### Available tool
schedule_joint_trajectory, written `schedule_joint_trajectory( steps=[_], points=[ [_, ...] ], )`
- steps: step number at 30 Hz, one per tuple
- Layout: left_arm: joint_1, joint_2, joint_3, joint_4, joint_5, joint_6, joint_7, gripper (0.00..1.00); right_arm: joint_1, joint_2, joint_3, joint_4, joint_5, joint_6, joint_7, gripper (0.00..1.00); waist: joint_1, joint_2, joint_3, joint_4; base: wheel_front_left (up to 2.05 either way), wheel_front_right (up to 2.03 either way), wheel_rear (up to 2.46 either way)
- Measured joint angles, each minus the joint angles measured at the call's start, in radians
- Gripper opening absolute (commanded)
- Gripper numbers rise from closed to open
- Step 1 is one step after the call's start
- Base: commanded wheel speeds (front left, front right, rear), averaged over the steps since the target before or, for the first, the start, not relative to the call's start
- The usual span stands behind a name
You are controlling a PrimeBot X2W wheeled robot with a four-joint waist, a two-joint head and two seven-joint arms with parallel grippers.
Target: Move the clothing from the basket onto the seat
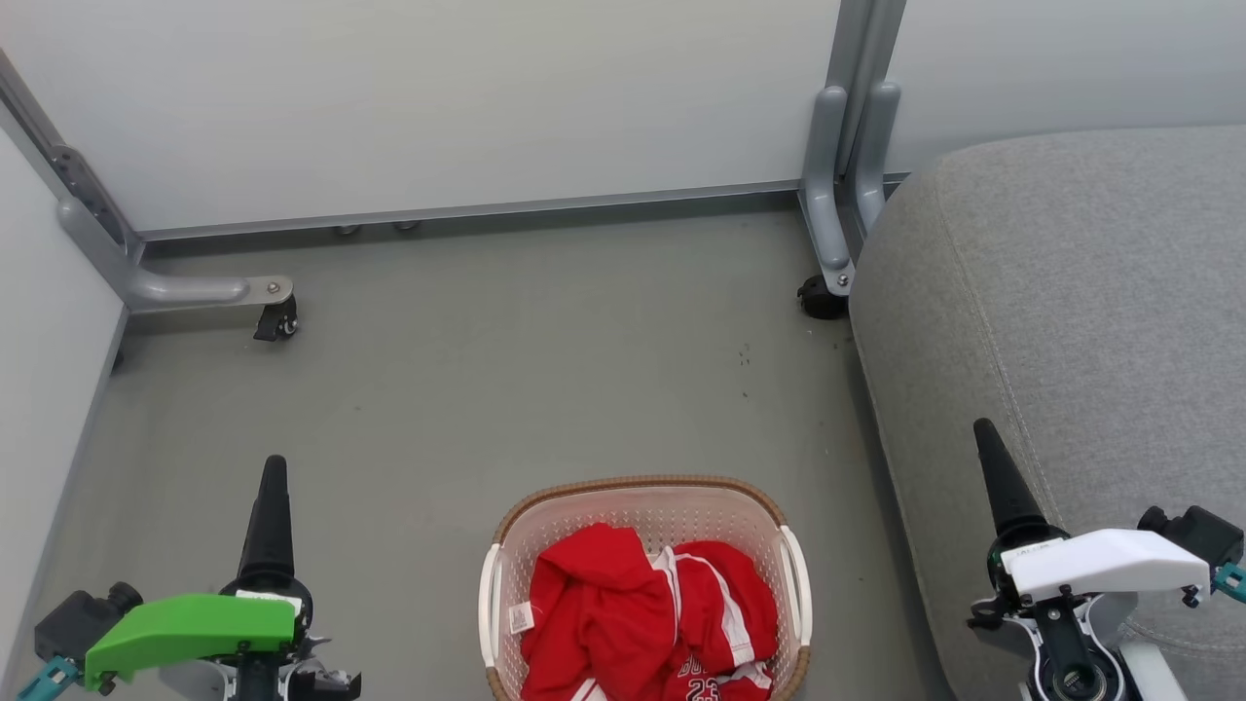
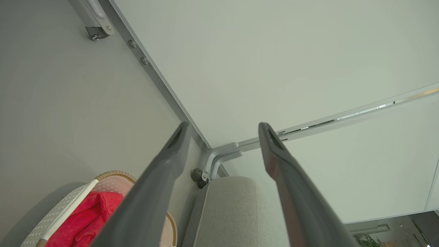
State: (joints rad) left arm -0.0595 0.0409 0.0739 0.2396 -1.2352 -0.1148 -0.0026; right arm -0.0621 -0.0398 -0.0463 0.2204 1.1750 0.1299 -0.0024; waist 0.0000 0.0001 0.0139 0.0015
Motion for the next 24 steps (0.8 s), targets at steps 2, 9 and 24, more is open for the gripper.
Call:
schedule_joint_trajectory(
  steps=[2, 9, 24],
  points=[
    [0.0, 0.0, -0.004, -0.009, 0.029, 0.008, -0.009, 1.0, 0.0, -0.001, 0.014, 0.0, -0.028, 0.0, -0.008, 1.0, 0.0, 0.0, 0.001, 0.001, 0.0, 0.0, 0.0],
    [0.003, 0.0, -0.025, -0.026, 0.148, 0.016, -0.035, 1.0, 0.003, -0.001, 0.034, -0.009, -0.128, 0.0, -0.034, 1.0, 0.0, 0.0, 0.001, 0.001, 0.0, 0.0, 0.0],
    [0.015, 0.001, -0.072, -0.045, 0.375, 0.037, -0.086, 1.0, 0.017, -0.002, 0.072, -0.026, -0.341, 0.0, -0.084, 1.0, 0.0, 0.0, -0.005, 0.006, 0.0, 0.0, 0.0]
  ],
)
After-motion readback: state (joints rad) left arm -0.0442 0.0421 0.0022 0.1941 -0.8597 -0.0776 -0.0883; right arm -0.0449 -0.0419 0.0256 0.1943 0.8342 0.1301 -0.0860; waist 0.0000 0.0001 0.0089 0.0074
